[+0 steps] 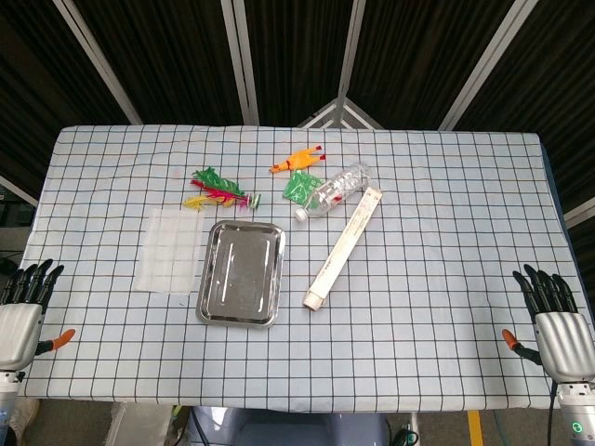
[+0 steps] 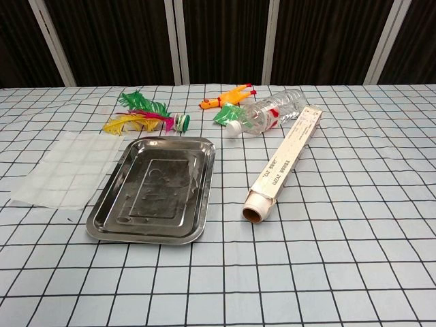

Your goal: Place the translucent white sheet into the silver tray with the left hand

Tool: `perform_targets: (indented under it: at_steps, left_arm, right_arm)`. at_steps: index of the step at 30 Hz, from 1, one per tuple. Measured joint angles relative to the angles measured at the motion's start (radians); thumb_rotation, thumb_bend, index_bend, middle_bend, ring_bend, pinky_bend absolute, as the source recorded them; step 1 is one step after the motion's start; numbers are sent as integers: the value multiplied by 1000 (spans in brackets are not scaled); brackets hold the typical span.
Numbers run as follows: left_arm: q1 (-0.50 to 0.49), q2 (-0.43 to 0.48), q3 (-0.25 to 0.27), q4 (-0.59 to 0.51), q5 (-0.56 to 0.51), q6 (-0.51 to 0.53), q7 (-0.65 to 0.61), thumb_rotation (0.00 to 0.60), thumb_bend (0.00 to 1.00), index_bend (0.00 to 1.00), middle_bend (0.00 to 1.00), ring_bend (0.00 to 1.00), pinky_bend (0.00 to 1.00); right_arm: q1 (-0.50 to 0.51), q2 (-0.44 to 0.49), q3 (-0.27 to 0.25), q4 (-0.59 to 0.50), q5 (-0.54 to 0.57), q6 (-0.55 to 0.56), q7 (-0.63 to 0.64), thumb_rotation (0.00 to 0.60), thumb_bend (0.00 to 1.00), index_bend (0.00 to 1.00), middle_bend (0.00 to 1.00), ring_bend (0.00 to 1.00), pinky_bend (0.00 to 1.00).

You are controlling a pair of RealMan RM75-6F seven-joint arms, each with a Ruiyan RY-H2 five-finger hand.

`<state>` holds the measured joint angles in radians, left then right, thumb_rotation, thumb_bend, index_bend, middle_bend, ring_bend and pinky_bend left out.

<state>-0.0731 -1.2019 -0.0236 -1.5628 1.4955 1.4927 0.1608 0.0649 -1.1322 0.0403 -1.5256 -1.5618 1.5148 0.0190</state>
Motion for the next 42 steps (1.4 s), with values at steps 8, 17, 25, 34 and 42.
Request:
perform_targets:
  at_steps: [8, 17, 25, 34, 42]
  left_arm:
    - [3, 7, -1, -2, -8, -1, -7, 600, 0, 0, 0, 0, 0]
    - [-4, -6, -5, 8, -12, -12, -2, 600, 25, 0, 0, 0, 0]
    - [-98, -93, -55, 110, -48, -117, 56, 600, 126, 0, 0, 0, 0]
    - [-199, -227, -89, 255, -74, -218, 112, 600, 132, 160, 0, 0, 0]
    - [-243, -325, -76, 346, -57, -245, 139, 600, 144, 166, 0, 0, 0]
  right_arm:
    - [1, -1, 0, -4, -1, -1, -4, 600, 289, 0, 0, 0, 41]
    - [7, -3, 1, -5, -2, -9, -5, 600, 289, 0, 0, 0, 41]
    - [6, -2, -2, -6, -12, -2, 9, 600, 289, 0, 0, 0, 40]
    - [6, -2, 0, -6, -7, -4, 11, 600, 289, 0, 0, 0, 40]
    - [2, 0, 1, -3, -4, 3, 20, 600, 290, 0, 0, 0, 40]
